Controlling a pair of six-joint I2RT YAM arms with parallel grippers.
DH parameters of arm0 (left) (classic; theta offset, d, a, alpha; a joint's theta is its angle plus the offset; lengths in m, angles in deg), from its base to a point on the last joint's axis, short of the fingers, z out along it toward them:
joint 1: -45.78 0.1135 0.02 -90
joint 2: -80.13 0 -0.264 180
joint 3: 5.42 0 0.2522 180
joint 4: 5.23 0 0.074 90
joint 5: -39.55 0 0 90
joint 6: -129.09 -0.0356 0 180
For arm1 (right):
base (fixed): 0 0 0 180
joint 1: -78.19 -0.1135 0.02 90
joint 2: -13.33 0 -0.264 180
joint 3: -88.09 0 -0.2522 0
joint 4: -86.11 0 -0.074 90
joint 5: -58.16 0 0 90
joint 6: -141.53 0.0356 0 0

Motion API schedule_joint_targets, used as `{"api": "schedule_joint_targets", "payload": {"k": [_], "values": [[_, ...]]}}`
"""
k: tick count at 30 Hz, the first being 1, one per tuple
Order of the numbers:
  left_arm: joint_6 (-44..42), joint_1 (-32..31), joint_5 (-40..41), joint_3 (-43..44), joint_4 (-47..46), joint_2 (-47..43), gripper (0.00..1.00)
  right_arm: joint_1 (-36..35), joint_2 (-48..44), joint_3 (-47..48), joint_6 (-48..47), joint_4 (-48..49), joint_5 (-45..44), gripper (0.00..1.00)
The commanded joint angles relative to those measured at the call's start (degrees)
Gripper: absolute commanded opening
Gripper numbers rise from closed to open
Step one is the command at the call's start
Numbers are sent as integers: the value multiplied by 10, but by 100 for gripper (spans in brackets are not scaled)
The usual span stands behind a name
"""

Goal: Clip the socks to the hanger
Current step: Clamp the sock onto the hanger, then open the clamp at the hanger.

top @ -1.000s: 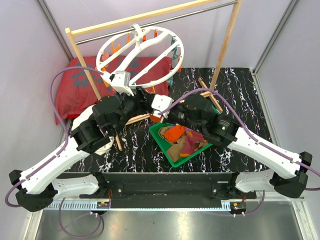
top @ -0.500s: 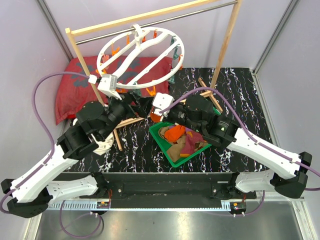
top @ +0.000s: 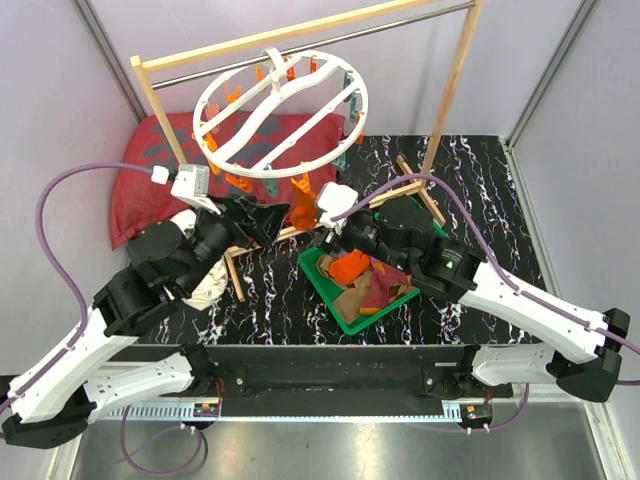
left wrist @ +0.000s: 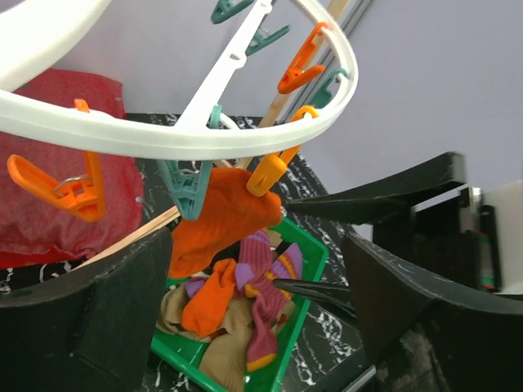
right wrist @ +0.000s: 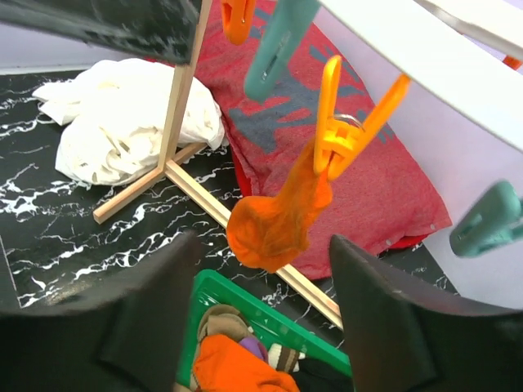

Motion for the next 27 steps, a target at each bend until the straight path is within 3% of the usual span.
{"api": "schedule_joint_targets", "payload": {"k": [1, 4, 9, 14, 21, 27], "values": [[-26, 1, 28, -8, -16, 15, 82, -5, -37, -21, 49, 39, -24, 77], [-43, 2, 39, -19, -40, 17, 69, -4, -57, -46, 77, 43, -27, 87], [-47, 56, -14, -40, -78, 5, 65, -5, -91, -101, 116, 52, -27, 93], [-47, 135, -124, -63, -107, -5, 68, -4, -131, -154, 149, 63, -18, 100], [-64, 192, -250, -83, -160, -4, 76, -4, -168, -199, 180, 73, -13, 100], [-62, 229, -283, -89, -189, 7, 76, -4, -189, -228, 202, 77, 4, 100]]}}
